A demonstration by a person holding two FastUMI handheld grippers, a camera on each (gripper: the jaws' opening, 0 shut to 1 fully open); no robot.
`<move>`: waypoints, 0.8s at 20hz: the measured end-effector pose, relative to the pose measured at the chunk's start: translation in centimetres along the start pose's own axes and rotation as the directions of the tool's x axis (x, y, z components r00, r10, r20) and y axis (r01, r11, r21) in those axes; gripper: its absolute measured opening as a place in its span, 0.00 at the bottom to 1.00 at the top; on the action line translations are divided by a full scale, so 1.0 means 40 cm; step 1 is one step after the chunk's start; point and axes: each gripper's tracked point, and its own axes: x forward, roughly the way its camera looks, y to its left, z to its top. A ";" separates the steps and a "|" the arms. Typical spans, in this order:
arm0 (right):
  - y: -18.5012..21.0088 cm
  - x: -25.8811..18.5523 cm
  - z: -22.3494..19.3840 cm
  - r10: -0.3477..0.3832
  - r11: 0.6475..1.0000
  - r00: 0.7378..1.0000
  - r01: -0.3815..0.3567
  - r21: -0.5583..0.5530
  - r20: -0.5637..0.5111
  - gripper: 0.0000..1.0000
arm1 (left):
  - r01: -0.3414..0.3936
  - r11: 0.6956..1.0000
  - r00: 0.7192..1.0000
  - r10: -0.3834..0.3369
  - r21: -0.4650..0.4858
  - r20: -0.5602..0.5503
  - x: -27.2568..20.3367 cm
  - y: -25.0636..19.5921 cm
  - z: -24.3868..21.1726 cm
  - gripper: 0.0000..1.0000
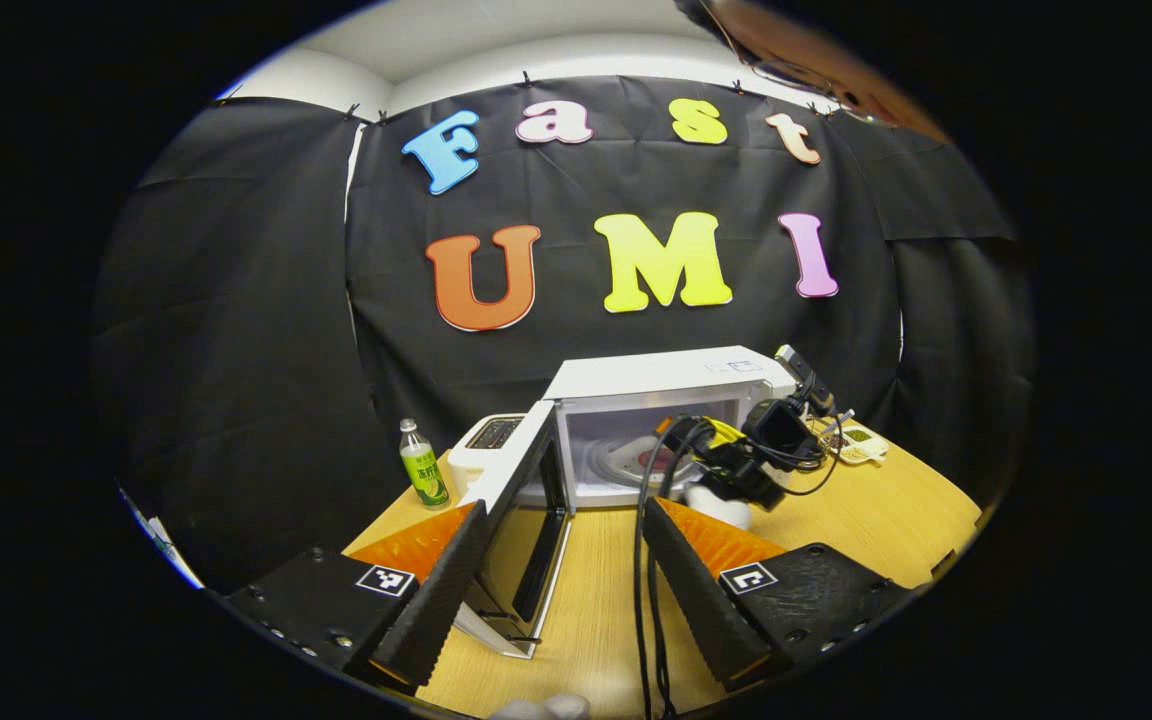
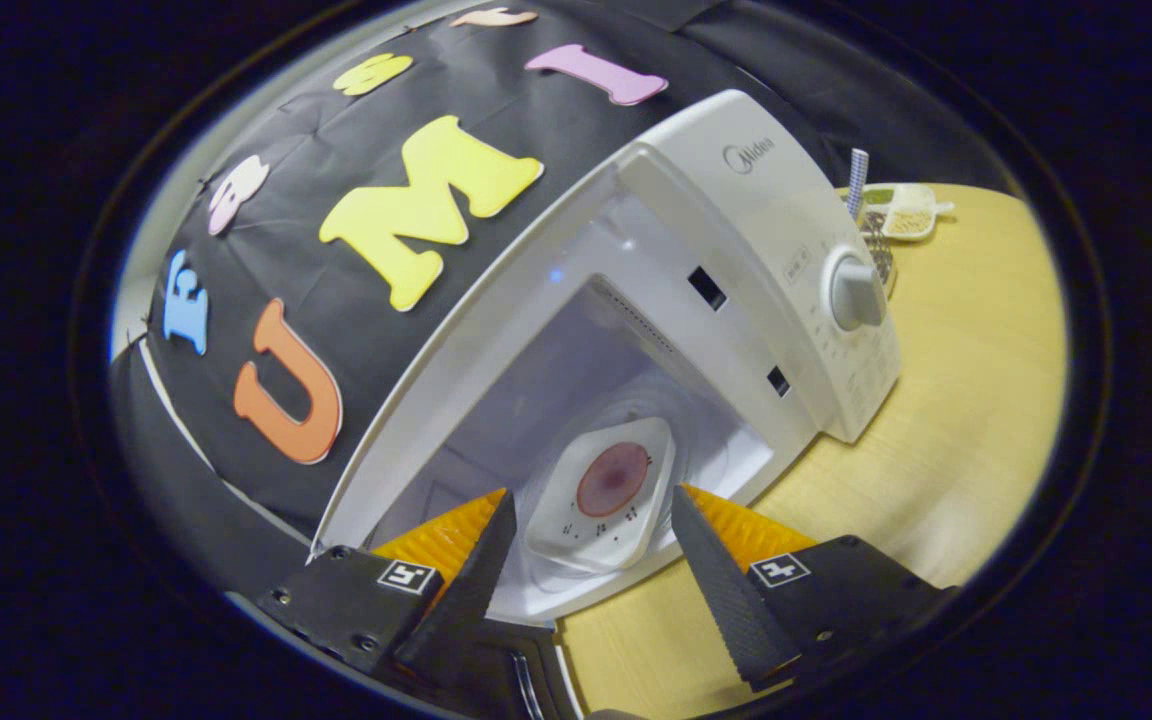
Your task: Open the microwave oven with the left hand, put the food in, and close the microwave oven.
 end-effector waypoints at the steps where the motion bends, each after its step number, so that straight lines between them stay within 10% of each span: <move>1: -0.011 -0.033 0.019 -0.002 0.996 1.000 0.001 -0.091 -0.011 1.00 | -0.006 1.000 1.000 0.006 -0.002 -0.003 0.000 0.017 0.004 0.95; 2: -0.021 -0.074 0.045 0.003 0.986 1.000 -0.005 -0.166 -0.010 0.89 | -0.017 1.000 1.000 0.017 0.000 0.002 0.002 0.036 0.012 0.95; 3: -0.024 -0.116 0.077 0.021 0.972 1.000 -0.024 -0.235 -0.011 1.00 | -0.033 0.999 0.999 0.033 0.001 0.008 0.004 0.060 0.023 0.95; 16: -0.056 -0.651 0.420 0.053 0.802 0.998 -0.069 -0.594 -0.043 1.00 | -0.266 0.964 0.963 0.266 0.011 -0.043 0.035 0.399 -0.041 0.94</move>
